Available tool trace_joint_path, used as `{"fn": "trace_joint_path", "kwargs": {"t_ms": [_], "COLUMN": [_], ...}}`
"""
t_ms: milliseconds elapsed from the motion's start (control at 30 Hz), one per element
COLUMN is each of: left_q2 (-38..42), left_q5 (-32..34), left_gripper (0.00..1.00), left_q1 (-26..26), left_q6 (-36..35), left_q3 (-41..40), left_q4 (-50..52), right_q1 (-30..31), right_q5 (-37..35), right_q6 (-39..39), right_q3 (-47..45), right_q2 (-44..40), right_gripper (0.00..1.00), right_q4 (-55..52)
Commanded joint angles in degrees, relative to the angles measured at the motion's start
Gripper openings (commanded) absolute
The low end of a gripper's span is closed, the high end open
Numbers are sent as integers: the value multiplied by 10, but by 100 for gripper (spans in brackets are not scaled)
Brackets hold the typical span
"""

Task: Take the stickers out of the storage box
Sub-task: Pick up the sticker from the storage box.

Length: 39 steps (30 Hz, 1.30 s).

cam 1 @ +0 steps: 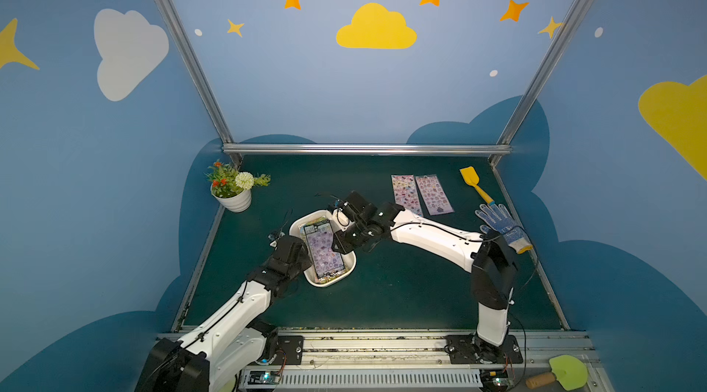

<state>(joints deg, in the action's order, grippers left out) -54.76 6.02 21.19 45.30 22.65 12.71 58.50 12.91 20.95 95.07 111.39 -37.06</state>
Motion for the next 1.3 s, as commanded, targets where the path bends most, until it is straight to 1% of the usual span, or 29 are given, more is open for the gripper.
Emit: {"fn": "trace_joint_path", "kwargs": {"t_ms": [0, 67, 133, 400, 667, 900, 1267], "left_q2": [19, 27, 35, 52, 35, 26, 18], "left_q5": [13, 14, 17, 29, 30, 30, 29], "left_gripper": [3, 4, 3, 3, 3, 3, 4], "left_q1": [1, 1, 1, 1, 1, 1, 1], "left_q6": [8, 8, 8, 12, 14, 15, 15], "left_q3": [1, -2, -6, -21, -26, -25, -23], "left_q4": [-32, -31, -32, -39, -54, -58, -61], "right_q1": [6, 6, 5, -3, -8, -12, -11], "right_q5": [-13, -18, -26, -47, -52, -31, -2], "right_q6": [3, 3, 2, 8, 11, 16, 15], "right_q3": [45, 60, 72, 102, 124, 131, 121], "right_q2": [36, 56, 72, 113, 143, 158, 144], "right_gripper": [35, 41, 44, 45, 49, 48, 40], "right_q4": [-28, -36, -44, -56, -60, -54, -32]}}
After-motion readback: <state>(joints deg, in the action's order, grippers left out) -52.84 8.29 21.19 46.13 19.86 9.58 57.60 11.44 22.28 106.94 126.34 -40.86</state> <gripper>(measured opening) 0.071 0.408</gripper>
